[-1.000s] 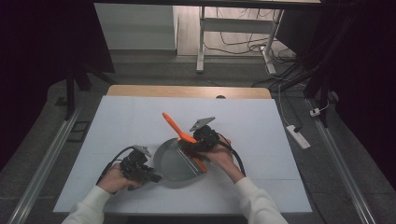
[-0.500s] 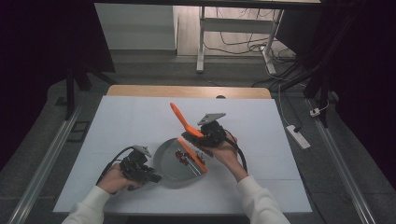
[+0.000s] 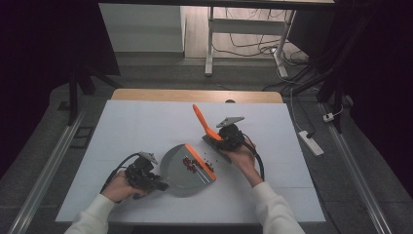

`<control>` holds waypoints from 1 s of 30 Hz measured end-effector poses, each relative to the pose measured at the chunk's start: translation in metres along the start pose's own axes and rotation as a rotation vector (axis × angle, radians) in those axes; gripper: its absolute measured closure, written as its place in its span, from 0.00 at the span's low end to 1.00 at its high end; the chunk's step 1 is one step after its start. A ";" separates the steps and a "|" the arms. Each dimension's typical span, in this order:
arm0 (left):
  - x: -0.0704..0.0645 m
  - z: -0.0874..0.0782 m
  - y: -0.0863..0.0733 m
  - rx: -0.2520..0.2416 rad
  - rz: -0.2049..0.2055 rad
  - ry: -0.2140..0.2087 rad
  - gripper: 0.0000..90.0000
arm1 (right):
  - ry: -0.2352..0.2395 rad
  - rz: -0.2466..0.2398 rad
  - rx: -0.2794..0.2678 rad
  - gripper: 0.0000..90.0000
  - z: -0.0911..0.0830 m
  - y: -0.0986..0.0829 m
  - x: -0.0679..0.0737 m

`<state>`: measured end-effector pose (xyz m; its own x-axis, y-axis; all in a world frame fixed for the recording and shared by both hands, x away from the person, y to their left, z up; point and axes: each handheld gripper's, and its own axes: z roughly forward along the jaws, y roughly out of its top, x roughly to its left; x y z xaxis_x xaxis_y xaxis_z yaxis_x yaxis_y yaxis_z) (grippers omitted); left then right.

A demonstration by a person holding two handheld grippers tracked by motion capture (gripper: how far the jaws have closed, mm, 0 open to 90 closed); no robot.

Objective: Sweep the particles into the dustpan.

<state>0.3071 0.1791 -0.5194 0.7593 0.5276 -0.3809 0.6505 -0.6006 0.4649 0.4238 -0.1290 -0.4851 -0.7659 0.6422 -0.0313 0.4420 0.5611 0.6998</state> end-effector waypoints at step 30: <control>0.000 0.001 0.000 0.003 -0.003 -0.002 0.68 | 0.204 -0.027 -0.043 0.78 0.012 0.010 0.056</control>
<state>0.3072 0.1789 -0.5200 0.7572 0.5282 -0.3842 0.6530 -0.6008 0.4612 0.3913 -0.0813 -0.4883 -0.8579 0.5057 0.0913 0.4026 0.5510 0.7310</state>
